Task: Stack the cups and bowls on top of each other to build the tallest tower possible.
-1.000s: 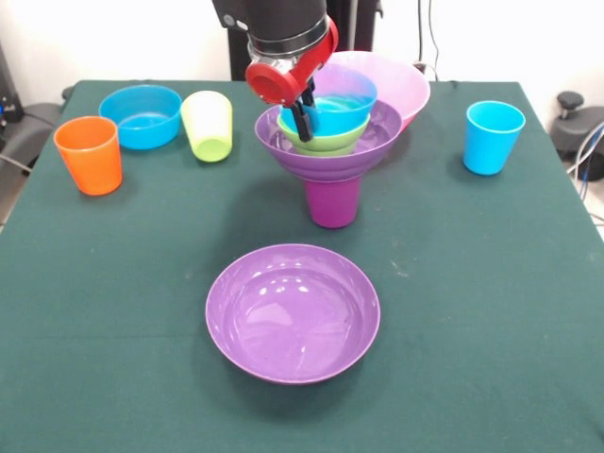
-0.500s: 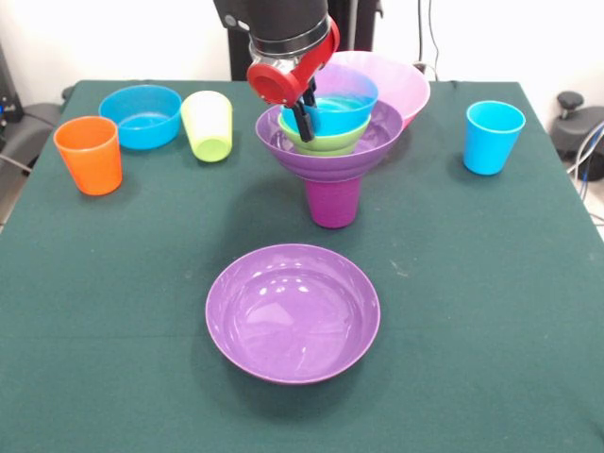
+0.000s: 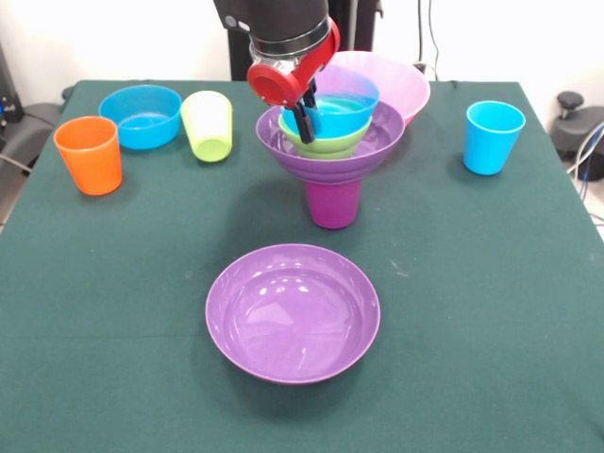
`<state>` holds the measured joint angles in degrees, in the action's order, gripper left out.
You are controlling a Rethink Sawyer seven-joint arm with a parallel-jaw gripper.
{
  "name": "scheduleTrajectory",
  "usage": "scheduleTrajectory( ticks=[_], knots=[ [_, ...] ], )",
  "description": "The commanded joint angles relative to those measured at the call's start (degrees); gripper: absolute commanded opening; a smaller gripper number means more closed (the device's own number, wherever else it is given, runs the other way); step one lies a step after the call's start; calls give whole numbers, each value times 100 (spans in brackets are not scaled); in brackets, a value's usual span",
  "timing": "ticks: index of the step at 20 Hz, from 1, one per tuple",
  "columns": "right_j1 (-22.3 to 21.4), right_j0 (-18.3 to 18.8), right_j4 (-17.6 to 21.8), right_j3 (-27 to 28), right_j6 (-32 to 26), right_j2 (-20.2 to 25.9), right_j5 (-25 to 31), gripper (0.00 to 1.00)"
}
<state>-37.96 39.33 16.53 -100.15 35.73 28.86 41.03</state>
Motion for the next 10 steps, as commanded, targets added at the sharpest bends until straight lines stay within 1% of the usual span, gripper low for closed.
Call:
scheduleTrajectory(
  ticks=[1,10],
  knots=[
    [297,-153,-91,94,905,130,-359,0],
    [281,-183,-125,170,910,144,-351,0]
  ],
)
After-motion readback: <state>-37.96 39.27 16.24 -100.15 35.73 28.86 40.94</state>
